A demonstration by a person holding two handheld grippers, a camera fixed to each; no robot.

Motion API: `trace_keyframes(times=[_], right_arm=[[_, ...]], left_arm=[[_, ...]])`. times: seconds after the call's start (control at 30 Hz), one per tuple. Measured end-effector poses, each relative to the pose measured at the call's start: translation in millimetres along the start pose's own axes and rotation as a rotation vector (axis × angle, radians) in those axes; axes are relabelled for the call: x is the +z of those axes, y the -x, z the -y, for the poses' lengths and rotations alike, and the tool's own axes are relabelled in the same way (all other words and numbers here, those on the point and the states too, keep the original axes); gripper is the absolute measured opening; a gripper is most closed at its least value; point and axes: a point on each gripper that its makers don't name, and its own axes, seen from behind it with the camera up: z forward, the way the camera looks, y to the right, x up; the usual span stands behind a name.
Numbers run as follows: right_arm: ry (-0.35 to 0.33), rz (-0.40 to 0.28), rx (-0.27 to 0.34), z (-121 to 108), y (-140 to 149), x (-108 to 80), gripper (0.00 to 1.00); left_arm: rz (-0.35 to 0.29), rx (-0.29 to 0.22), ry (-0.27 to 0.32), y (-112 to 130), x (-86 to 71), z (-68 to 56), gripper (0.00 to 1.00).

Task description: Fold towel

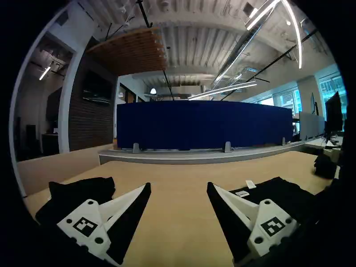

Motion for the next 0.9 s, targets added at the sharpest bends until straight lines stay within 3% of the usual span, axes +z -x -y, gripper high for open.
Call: trace_keyframes(times=[0.4, 0.9], right_arm=[[0.009, 0.005, -0.039, 0.4, -8.5, -3.2, 1.00], [0.011, 0.005, -0.039, 9.0, -114.7, -9.1, 1.00]], left_arm=[[0.018, 0.000, -0.029, -1.8, 1.5, 9.8, 0.93], [0.030, 0.006, -0.009, -102.4, -1.4, 5.3, 0.93]])
